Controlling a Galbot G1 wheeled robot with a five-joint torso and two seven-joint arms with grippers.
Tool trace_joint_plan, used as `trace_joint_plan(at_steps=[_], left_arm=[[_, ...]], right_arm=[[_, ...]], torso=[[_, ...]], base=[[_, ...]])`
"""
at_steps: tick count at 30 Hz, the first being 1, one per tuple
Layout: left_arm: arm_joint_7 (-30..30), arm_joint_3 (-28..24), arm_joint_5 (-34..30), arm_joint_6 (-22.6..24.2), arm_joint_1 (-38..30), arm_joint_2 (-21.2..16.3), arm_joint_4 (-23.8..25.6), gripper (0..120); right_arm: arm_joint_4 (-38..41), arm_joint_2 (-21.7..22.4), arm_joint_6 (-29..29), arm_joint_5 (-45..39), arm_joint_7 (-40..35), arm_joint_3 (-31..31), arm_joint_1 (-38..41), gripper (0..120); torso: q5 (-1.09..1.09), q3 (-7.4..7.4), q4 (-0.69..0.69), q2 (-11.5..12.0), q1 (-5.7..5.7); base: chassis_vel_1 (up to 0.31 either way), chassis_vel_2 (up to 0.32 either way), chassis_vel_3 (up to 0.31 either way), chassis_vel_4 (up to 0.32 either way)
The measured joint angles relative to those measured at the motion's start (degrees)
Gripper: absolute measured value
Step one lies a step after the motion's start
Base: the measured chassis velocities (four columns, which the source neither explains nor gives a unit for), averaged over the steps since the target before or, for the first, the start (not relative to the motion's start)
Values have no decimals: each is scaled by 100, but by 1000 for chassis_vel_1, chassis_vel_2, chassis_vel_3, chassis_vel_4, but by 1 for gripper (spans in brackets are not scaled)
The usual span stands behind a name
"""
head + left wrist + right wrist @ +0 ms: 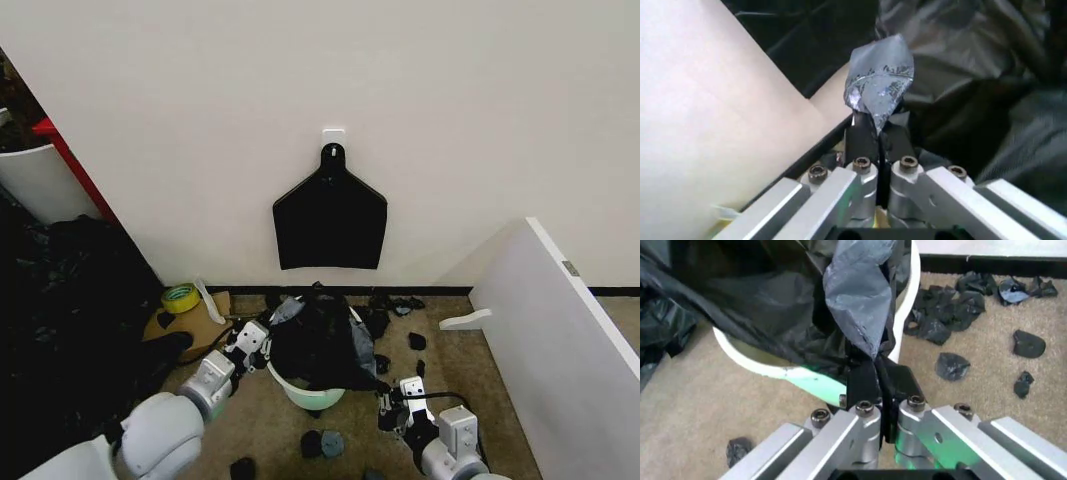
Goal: Place the garbage bag over the trash bin.
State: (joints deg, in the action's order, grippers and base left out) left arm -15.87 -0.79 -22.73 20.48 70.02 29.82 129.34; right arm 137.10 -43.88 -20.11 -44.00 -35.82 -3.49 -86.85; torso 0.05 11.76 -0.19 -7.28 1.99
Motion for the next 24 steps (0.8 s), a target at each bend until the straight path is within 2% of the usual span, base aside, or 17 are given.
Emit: trace_joint_plan(at_steps=[6,16,19,24], left_arm=[[-264,-5,73,230,304,-193,102,0],[-910,-138,-24,282,696,-69,91,0],[-1224,-222,-155,448,824,20,58,0],[-1321,-281,-254,615,847,82,-24,0]], right_arm=[[-210,-100,-121,187,-33,-168,49,0],[-563,-196,-211,742,50,-385,43,0],[-767,-230,-211,1020,141,-473,55,0],[-1092,-298,-119,1424,326,-563,123,0]], torso=[[-1,0,0,0,0],[-1,0,0,0,0],[-1,0,0,0,-1],[0,0,0,0,-1]], base=[[0,0,0,0],[0,0,0,0],[0,0,0,0],[0,0,0,0]])
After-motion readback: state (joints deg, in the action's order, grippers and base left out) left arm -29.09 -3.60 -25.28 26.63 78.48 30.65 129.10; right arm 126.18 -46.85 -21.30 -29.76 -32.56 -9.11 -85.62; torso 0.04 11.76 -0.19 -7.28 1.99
